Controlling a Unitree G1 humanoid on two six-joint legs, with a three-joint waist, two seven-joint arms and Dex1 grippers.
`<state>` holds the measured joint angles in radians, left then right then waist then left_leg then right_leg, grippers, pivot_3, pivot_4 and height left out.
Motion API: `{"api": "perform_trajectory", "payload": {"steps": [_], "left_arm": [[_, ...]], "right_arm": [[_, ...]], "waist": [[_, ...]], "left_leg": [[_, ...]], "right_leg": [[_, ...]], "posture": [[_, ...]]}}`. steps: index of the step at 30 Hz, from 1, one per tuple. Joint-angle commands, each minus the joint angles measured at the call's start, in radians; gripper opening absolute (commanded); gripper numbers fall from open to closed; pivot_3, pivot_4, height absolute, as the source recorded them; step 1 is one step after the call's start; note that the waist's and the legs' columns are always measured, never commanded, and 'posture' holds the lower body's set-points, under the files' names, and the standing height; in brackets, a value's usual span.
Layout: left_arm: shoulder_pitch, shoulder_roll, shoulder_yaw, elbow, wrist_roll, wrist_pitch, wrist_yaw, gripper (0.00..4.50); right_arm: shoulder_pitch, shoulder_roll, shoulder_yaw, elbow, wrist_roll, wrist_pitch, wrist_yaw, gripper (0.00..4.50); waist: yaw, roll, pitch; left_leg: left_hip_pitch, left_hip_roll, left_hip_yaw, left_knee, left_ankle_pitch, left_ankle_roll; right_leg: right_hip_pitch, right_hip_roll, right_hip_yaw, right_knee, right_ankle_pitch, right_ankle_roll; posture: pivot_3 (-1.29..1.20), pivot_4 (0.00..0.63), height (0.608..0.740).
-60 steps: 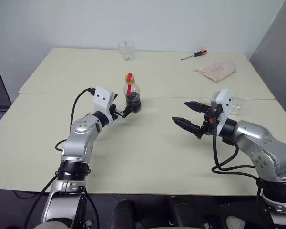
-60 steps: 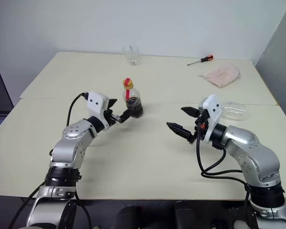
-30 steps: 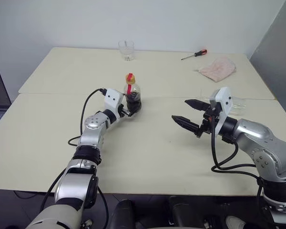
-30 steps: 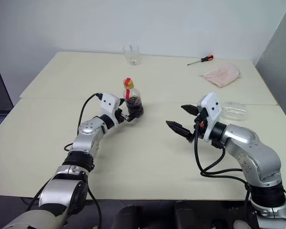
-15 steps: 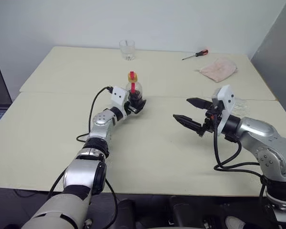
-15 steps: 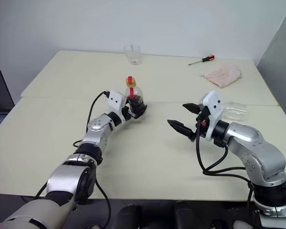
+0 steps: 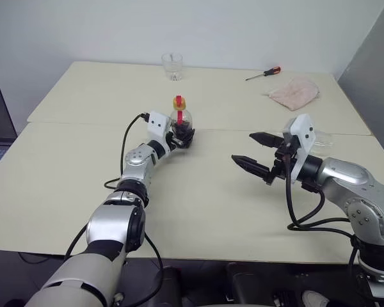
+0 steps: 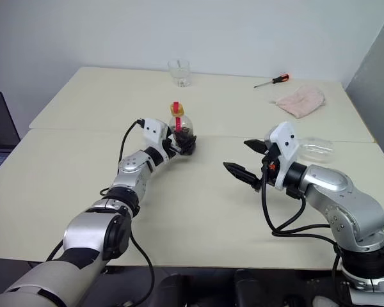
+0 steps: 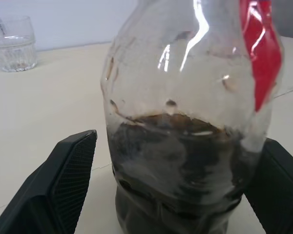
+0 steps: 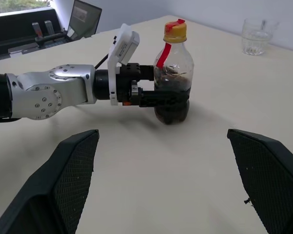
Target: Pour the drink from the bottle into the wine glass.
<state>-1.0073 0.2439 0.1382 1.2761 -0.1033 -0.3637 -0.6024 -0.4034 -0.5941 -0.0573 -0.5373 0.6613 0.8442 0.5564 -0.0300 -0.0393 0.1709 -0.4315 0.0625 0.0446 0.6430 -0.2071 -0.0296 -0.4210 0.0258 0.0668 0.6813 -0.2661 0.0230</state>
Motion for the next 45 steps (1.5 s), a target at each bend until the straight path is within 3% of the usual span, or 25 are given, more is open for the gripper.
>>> {"api": "perform_trajectory", "payload": {"steps": [1,13,21,27,34,38,42,45], "left_arm": [[-0.049,-0.012,0.019,0.004,-0.001,-0.011,0.0,4.48],[-0.093,-0.035,0.011,0.045,0.055,0.015,0.035,4.48],[-0.096,-0.048,0.032,0.054,0.068,0.014,0.069,2.55],[-0.083,-0.045,0.035,0.056,0.073,0.017,0.073,2.22],[-0.068,-0.044,0.021,0.016,0.067,-0.04,-0.037,2.07],[-0.03,-0.053,0.006,-0.055,0.06,-0.076,-0.109,2.05],[0.073,-0.07,-0.044,-0.27,0.06,-0.03,-0.109,2.0],[0.276,-0.1,-0.108,-0.635,0.053,0.133,-0.081,2.0]], "right_arm": [[-0.002,-0.013,-0.04,-0.056,0.032,0.019,-0.018,4.5],[0.022,-0.031,-0.073,-0.121,0.086,0.092,-0.074,4.5],[0.033,-0.07,-0.103,-0.138,0.125,0.123,-0.082,4.5],[0.013,-0.075,-0.099,-0.133,0.128,0.123,-0.09,4.5],[-0.08,-0.029,-0.073,-0.083,0.096,0.088,-0.117,4.5],[-0.184,0.048,-0.001,-0.026,0.051,0.089,-0.172,4.5],[-0.256,0.121,0.049,0.025,0.012,0.102,-0.222,4.5],[-0.311,0.152,0.07,0.054,-0.017,0.133,-0.265,4.5]], "waist": [[0.001,0.0,0.0],[0.0,0.0,0.0],[0.001,0.0,0.0],[0.001,0.0,0.0],[-0.001,0.0,0.0],[-0.002,0.0,0.0],[-0.001,0.0,0.0],[0.0,0.001,0.0]], "left_leg": [[0.0,0.0,-0.001,0.0,0.0,0.0],[-0.001,-0.001,-0.003,0.001,0.0,0.0],[-0.001,-0.001,-0.003,0.001,0.0,0.0],[-0.001,-0.001,-0.003,0.001,0.0,0.0],[-0.001,-0.001,-0.004,0.001,0.0,0.0],[-0.001,0.0,-0.004,0.001,0.0,0.0],[-0.001,0.0,-0.004,0.001,0.0,0.0],[-0.002,0.0,-0.003,0.001,0.0,0.0]], "right_leg": [[0.0,0.0,-0.001,0.0,0.0,0.0],[0.0,0.0,-0.002,0.0,0.0,0.0],[0.0,0.0,-0.002,0.0,0.0,0.0],[0.001,0.0,-0.002,0.0,0.0,0.0],[0.0,0.0,-0.003,0.0,0.0,-0.001],[0.0,0.0,-0.002,0.001,0.003,-0.005],[-0.001,0.0,-0.002,0.001,0.003,-0.005],[0.0,-0.001,-0.002,0.001,0.003,-0.005]], "posture": [[0.0,0.15,0.74],[0.0,0.15,0.74],[0.0,0.15,0.74],[0.0,0.15,0.74],[0.0,0.15,0.74],[0.0,0.15,0.74],[0.0,0.15,0.74],[0.0,0.15,0.74]]}}
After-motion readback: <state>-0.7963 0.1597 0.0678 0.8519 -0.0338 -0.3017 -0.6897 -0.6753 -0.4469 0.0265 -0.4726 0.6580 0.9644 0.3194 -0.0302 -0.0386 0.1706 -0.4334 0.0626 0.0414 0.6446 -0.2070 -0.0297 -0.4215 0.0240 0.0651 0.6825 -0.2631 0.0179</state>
